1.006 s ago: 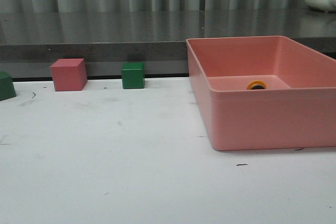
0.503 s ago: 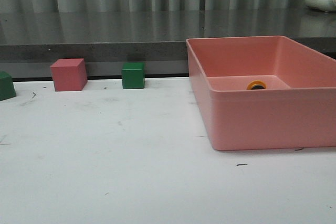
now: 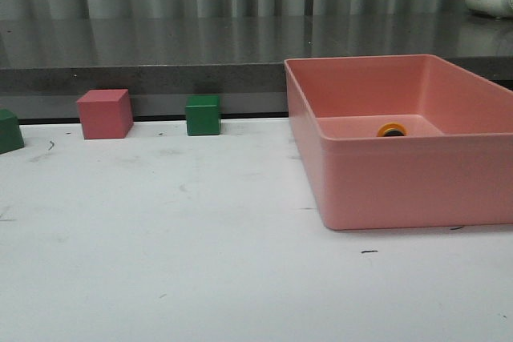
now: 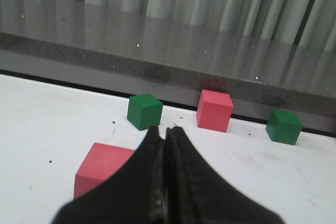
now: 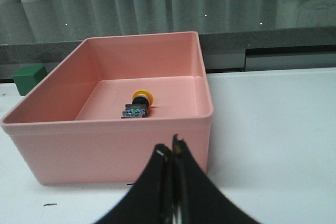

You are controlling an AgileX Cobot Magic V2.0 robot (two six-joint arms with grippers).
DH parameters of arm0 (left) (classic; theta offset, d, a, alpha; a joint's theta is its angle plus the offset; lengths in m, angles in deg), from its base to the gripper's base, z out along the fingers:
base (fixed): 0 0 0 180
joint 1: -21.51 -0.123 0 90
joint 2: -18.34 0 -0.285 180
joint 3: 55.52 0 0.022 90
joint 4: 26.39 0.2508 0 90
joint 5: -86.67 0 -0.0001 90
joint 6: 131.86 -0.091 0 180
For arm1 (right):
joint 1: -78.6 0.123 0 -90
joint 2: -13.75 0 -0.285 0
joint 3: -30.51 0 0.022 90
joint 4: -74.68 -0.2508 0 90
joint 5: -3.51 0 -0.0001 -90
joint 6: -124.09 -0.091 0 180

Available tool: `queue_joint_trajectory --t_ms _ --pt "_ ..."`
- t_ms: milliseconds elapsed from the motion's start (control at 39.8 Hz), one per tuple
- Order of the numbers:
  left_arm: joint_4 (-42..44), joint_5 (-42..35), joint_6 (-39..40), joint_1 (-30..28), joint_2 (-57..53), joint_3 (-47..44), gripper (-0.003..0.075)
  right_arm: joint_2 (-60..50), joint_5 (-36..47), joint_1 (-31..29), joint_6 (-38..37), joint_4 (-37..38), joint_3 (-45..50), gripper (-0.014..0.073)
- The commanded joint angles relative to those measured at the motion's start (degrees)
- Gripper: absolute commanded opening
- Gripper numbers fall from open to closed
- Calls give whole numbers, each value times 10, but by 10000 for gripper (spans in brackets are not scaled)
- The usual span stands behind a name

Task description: Place and stand button with both arms

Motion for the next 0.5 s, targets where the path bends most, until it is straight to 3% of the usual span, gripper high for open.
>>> queue_joint_trajectory --t_ms 0,75,252,352,478 --pt "-4 -95 2 3 -13 -4 -20 -10 57 -3 4 0 -3 -61" --pt "-4 -122 2 3 -13 2 -20 -10 54 -3 4 0 -10 -61" --pt "34 -104 2 3 -5 73 -20 -10 25 -3 4 0 -64 -60" --pt "89 -53 2 3 22 136 -20 3 -16 -3 4 0 -106 -60" --pt "93 16 2 3 87 201 -20 57 -74 -3 4 0 -165 -60"
